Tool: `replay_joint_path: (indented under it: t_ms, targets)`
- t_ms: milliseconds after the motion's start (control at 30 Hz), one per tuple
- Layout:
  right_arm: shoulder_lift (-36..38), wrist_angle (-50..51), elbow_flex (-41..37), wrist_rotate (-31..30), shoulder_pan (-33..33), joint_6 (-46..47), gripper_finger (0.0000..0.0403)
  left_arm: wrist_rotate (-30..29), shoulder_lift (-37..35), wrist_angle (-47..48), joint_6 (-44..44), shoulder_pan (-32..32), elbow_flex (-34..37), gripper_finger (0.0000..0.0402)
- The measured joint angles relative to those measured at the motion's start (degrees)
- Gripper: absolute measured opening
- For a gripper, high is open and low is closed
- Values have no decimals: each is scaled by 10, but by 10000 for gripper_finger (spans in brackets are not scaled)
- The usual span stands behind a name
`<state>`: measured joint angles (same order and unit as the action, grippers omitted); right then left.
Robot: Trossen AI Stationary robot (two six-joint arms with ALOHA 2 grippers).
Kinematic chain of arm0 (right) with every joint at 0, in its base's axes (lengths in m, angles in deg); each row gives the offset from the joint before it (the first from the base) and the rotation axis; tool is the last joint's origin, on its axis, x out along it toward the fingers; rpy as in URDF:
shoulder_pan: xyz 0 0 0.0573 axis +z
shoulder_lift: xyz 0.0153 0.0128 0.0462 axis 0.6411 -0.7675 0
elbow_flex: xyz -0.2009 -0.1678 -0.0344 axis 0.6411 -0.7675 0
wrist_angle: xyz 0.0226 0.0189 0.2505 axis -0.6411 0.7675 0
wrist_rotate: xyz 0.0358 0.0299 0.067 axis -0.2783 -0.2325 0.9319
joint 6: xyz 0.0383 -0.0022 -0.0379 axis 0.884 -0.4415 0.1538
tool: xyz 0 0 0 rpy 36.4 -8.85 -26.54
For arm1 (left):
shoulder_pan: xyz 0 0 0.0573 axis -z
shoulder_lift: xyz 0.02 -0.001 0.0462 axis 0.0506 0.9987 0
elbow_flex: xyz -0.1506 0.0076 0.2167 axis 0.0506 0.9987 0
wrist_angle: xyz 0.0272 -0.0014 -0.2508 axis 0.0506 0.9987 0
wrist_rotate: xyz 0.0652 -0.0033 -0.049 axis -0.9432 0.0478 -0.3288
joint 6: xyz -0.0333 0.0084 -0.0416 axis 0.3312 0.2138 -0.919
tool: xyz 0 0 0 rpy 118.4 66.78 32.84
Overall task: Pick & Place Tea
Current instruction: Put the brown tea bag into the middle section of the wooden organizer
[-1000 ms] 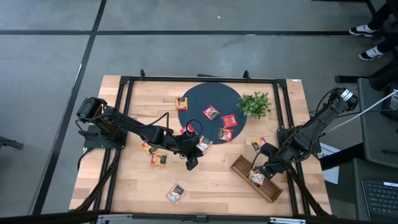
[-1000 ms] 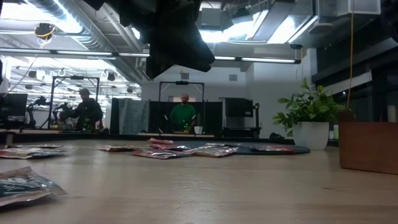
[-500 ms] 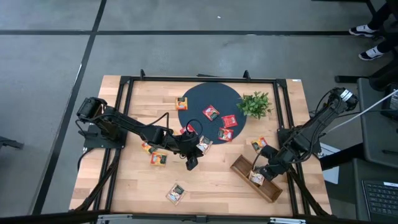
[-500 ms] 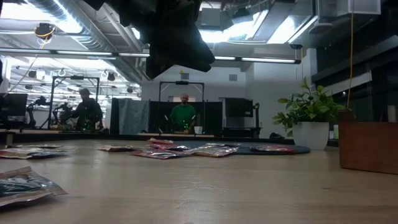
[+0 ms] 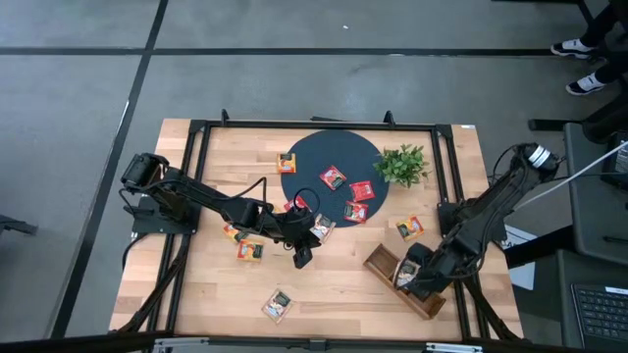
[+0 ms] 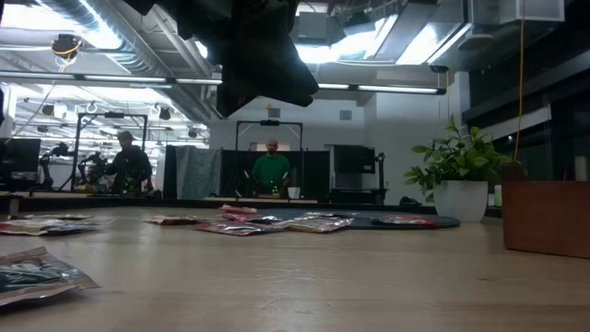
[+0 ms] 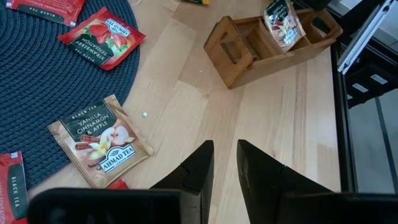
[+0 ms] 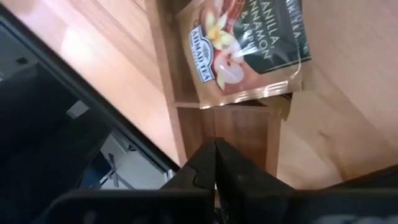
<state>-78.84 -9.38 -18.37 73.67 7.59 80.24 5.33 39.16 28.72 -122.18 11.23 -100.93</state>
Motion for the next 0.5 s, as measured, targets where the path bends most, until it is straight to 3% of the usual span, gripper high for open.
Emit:
replay_joint_path:
  t_ms: [167,500]
  targets:
    - [-17,-1,0,2,0,0,25,0,0,0,5,0,0,68]
    - [-26,-11,0,-15,0,0,6,1,0,0,5,0,0,68]
